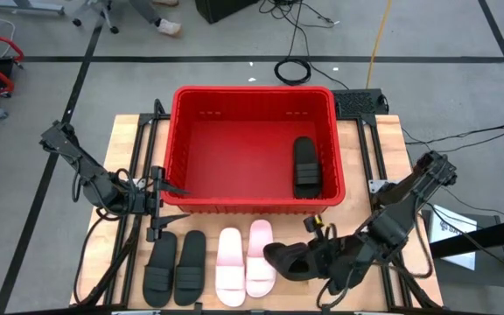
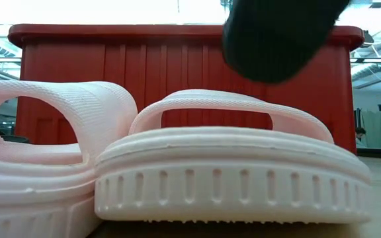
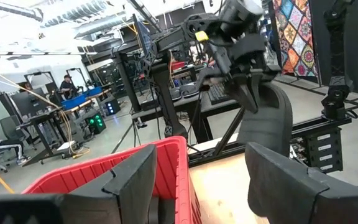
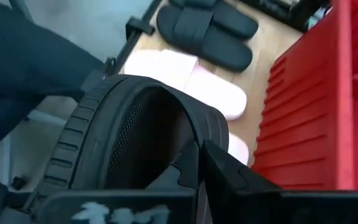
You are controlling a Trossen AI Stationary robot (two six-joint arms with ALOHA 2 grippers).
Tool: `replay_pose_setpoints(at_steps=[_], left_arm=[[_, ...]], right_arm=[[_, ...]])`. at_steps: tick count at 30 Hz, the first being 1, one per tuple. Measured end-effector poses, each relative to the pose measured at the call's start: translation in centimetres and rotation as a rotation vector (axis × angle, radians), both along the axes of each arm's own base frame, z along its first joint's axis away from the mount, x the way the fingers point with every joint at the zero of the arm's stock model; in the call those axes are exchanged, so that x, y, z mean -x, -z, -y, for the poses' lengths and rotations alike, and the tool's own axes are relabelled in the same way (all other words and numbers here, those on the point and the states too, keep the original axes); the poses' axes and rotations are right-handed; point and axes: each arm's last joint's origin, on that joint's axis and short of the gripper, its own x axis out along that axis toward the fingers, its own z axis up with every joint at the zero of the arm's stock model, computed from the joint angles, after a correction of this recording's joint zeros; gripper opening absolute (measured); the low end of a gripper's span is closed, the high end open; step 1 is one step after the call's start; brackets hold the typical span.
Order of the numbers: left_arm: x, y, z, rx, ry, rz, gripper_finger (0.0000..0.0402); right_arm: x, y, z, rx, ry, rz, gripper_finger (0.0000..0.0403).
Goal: Pick and place slides into bin
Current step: Put the black slide into the red container
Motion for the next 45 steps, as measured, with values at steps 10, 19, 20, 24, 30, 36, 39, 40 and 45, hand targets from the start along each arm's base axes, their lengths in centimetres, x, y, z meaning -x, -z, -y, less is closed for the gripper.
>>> replay_pose_setpoints(at_steps=[10,19,20,24,30,36,39,40,45], left_arm=[[0.0,-0.1,0.0,0.006,-0.001,0.005,0.0253],[0.0,-0.1,0.0,0.017,-0.001,0.008,0.0253],[0.0,-0.1,0.0,0.019,-0.001,0.011,0.0253],[0.0,-0.5,-0.2,0.038,-0.034,0.042,0.0253],[-0.1,-0.8,-0.7,0.046,-0.150,0.060,0.0253],[-0.1,-1.3,-2.4,0.048,-0.264,0.084,0.0253],[0.2,-1.7,-3.7,0.058,-0.316,0.109,0.0253],[0.3,-1.9,-4.2,0.057,-0.323,0.118,0.0253],[1.1,-2.4,-6.3,0.044,-0.347,0.162,0.0253]], right_arm=[[1.3,-3.1,1.2,-0.020,-0.067,0.155,0.0000],[2.2,-5.2,2.8,0.017,-0.050,0.271,0.0000],[2.4,-5.4,3.1,0.027,-0.044,0.283,0.0000],[2.8,-6.3,4.4,0.097,0.003,0.329,0.0000],[3.1,-7.0,6.7,0.183,0.068,0.346,0.0000],[2.6,-7.0,9.2,0.252,0.137,0.310,0.0000],[2.3,-6.7,10.5,0.320,0.200,0.276,0.0000],[2.1,-6.6,11.1,0.342,0.217,0.256,0.0000],[1.5,-6.2,13.8,0.403,0.296,0.189,0.0000]])
